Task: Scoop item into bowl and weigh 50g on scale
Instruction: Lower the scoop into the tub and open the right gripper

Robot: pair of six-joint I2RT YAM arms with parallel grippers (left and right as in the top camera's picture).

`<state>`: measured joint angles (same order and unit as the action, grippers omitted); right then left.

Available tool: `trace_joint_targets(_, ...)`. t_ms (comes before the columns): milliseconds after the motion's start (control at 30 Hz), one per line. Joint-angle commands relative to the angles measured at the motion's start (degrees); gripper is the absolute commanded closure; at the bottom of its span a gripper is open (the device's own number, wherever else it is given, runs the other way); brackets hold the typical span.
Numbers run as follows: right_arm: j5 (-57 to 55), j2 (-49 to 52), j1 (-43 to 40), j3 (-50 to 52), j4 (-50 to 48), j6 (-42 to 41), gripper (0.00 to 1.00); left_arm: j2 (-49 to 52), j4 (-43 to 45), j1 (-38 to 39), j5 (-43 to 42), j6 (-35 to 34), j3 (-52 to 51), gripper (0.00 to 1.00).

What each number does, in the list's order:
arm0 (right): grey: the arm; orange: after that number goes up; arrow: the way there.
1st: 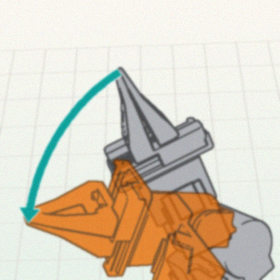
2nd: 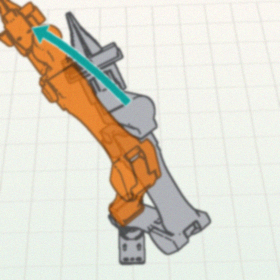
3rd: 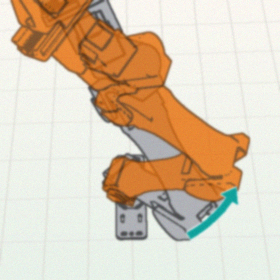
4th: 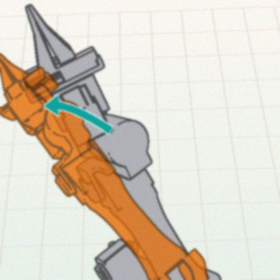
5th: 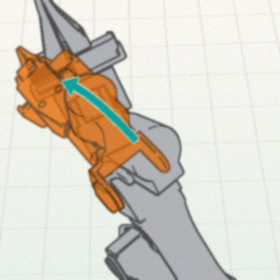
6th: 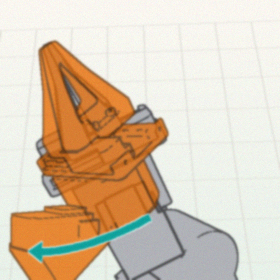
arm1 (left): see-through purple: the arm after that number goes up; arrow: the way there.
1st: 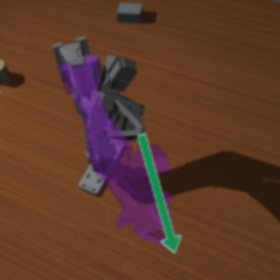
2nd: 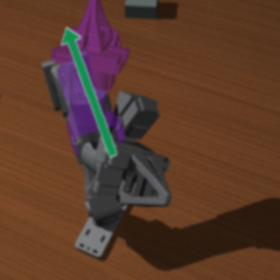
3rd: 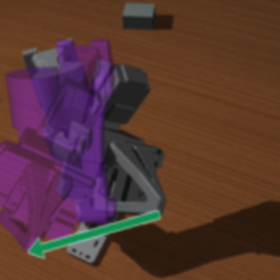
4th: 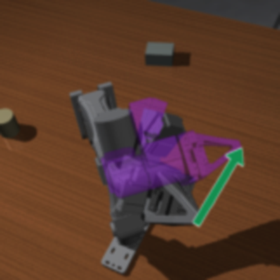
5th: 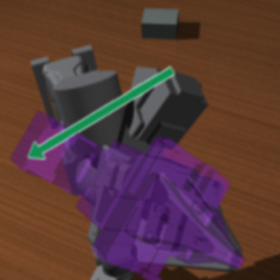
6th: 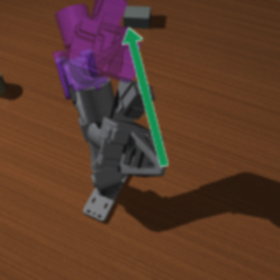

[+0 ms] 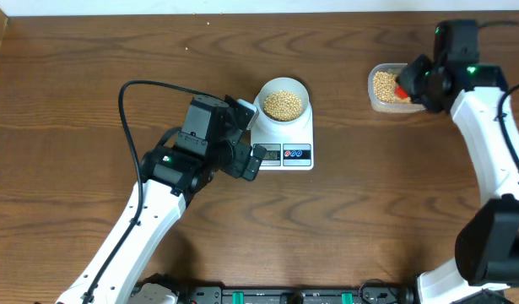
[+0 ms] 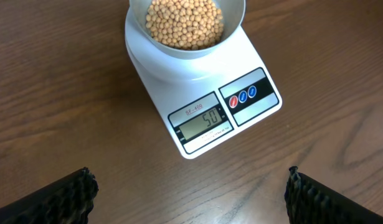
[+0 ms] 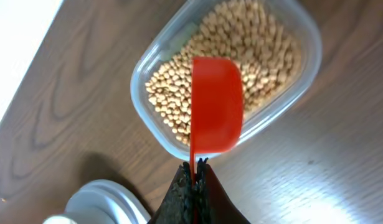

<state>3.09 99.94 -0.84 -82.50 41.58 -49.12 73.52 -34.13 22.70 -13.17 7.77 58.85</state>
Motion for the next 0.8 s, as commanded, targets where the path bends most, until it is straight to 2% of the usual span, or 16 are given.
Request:
trace_joint_targets(0,1.3,0.1,0.1,2.9,-3.1,-10.6,0.97,0.1,-0.1,-0.1,0.4,0.6,0.4,0.02)
trace_joint_targets(100,1.4,0.1,0.1,5.6,-8.1,-12.2,0.89,0.1,-0.1,-0.1,0.4,0.6,0.4,0.02)
trace_joint_targets(267,1.4,0.1,0.2,8.2,-11.3,-12.1,0.66,0.1,-0.1,-0.1,0.4,0.6,0.4,0.02)
trace_joint_targets(433,2.2,0.1,0.0,8.3,-8.1,-11.7,0.2,0.1,-0.1,-0.1,0.4,0.6,0.4,0.02)
trace_joint_targets(500,5.0,-0.3,-0.3,8.2,-7.4,-7.5,0.01,0.1,-0.1,-0.1,0.4,0.6,0.4,0.02)
trace_joint_targets(667,7.7,-3.3,-0.7,8.2,-5.5,-0.6,0.01,0.1,-0.1,-0.1,0.4,0.6,0.4,0.02)
trace_joint_targets(767,8.3,-7.1,-0.7,8.2,-2.9,6.8,0.01,0.1,-0.1,-0.1,0.4,0.6,0.4,0.02)
